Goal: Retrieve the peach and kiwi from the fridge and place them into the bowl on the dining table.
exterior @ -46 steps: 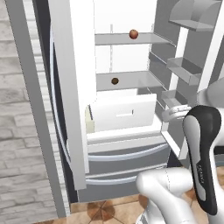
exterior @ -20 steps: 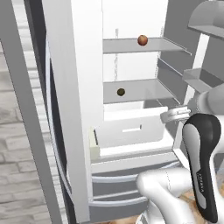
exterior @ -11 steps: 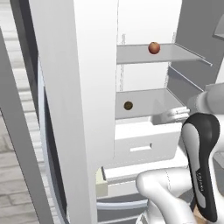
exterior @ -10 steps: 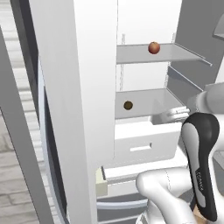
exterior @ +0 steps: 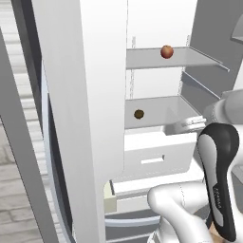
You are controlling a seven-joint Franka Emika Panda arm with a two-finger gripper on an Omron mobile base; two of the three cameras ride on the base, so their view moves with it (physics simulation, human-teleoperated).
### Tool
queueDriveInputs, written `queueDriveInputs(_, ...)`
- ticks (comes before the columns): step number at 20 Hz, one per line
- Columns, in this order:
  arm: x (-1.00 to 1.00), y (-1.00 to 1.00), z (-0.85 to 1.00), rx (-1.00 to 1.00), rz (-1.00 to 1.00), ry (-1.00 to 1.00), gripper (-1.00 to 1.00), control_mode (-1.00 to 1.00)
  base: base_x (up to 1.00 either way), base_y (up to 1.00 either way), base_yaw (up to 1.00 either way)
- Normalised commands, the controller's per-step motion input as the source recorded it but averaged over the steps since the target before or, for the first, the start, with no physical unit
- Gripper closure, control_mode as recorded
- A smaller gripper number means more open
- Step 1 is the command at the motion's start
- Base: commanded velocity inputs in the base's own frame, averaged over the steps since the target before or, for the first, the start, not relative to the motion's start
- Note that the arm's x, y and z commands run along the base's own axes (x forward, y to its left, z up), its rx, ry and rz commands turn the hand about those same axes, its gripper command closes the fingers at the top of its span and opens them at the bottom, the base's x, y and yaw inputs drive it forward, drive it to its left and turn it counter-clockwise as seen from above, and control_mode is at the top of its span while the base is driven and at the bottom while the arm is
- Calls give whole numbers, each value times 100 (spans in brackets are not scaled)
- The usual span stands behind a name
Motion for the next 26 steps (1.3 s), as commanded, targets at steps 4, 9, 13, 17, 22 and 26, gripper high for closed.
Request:
queueDriveInputs(4,12,0,0,0,0,0,-100,-100,36,0,0)
queueDriveInputs(9,38,0,0,0,-7,1,-100,-100,0,0,0)
queueDriveInputs(13,35,-9,7,0,-17,0,-100,-100,0,0,0)
queueDriveInputs(17,25,-11,20,1,-18,0,-100,-100,0,0,0)
queueDriveInputs(22,20,-27,45,6,-10,0,-100,-100,0,0,0)
queueDriveInputs(26,28,-18,44,6,-1,1,-100,-100,0,0,0)
